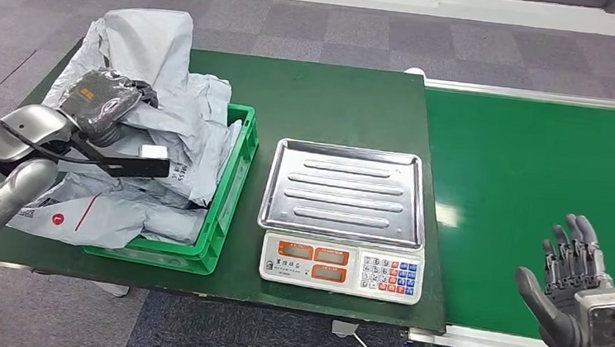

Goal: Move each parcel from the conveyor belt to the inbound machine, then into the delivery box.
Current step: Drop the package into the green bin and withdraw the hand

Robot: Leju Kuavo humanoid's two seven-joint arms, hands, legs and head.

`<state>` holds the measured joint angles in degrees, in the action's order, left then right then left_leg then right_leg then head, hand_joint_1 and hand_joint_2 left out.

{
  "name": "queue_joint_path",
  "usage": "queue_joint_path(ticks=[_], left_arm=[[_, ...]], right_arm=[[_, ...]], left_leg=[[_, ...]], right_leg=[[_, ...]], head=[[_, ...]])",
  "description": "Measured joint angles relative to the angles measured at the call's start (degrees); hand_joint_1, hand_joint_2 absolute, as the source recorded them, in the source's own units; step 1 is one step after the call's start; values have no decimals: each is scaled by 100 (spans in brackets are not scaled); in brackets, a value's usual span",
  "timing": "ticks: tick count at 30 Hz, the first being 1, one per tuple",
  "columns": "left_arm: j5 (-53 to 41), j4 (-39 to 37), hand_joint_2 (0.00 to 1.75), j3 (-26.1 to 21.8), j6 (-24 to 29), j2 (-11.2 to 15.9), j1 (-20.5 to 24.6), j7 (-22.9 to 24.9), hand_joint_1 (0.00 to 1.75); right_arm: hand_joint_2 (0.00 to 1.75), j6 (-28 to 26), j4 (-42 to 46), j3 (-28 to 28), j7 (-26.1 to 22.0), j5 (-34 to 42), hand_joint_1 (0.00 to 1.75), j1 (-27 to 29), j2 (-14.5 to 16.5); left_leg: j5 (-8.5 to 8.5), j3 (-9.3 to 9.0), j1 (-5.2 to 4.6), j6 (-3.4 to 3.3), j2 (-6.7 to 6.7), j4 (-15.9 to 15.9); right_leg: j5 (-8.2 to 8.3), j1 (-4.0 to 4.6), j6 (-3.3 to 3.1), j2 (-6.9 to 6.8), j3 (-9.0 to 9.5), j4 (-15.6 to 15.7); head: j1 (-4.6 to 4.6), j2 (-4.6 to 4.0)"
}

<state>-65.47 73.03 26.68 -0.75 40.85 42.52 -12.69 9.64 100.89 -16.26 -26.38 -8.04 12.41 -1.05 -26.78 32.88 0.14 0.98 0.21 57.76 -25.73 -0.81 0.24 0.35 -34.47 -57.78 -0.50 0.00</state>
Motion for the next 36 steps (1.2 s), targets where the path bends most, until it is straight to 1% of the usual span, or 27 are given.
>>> queue_joint_path(ticks=[3, 6, 9, 12, 14, 19, 26, 30, 36], left_arm=[[223, 276, 175, -350, 17, 277, -553, -68, 175], [320, 519, 175, -735, 22, 492, -1065, -176, 175], [324, 667, 175, -1075, 13, 627, -1454, -244, 175], [317, 684, 175, -1247, 4, 693, -1693, -316, 175], [309, 640, 175, -1272, -22, 705, -1752, -381, 175], [336, 286, 175, -1234, -91, 698, -1722, -532, 175], [560, -311, 175, -1102, 107, 644, -1763, -632, 175], [504, -522, 175, -1056, 299, 511, -1766, -631, 175], [297, -783, 175, -1046, 631, 233, -1805, -528, 175]], right_arm=[[175, 68, 0, -85, -3, 0, 0, 35, 6], [175, 136, 41, -229, -12, -1, 0, 133, 48], [175, 245, 131, -399, -17, -22, 0, 249, 119], [175, 332, 144, -480, -22, -88, 0, 300, 150], [175, 349, 144, -529, -31, -116, 0, 320, 157], [175, 416, 156, -669, -33, -117, 0, 438, 167], [175, 678, 267, -947, 33, -209, 0, 654, 285], [175, 741, 273, -1011, 35, -297, 0, 656, 331], [175, 745, 275, -1038, 55, -292, 0, 660, 337]], left_leg=[[-6, -5, 0, 9, 17, -1], [-9, -3, 2, 11, 13, -1], [-13, -1, 2, 16, 10, -2], [-15, -2, 3, 19, 12, -2], [-15, -3, 3, 19, 11, -2], [-14, -8, 2, 21, 10, -2], [-18, -13, 6, 26, 13, -2], [-18, -16, 6, 26, 11, -3], [-17, -24, 5, 26, 10, -3]], right_leg=[[-4, 4, -6, 18, -6, 0], [-11, 9, -15, 15, -7, 0], [-16, 13, -21, 10, -5, 0], [-17, 15, -22, 11, -6, 0], [-16, 17, -22, 9, -5, 0], [-16, 20, -24, 7, -2, 0], [-19, 27, -31, 10, 0, 0], [-20, 26, -31, 8, 6, 0], [-21, 26, -32, 5, 17, 0]], head=[[0, 0], [0, 0], [-1, 0], [-1, 0], [-1, 0], [-1, 0], [0, 0], [-1, 0], [-1, 0]])
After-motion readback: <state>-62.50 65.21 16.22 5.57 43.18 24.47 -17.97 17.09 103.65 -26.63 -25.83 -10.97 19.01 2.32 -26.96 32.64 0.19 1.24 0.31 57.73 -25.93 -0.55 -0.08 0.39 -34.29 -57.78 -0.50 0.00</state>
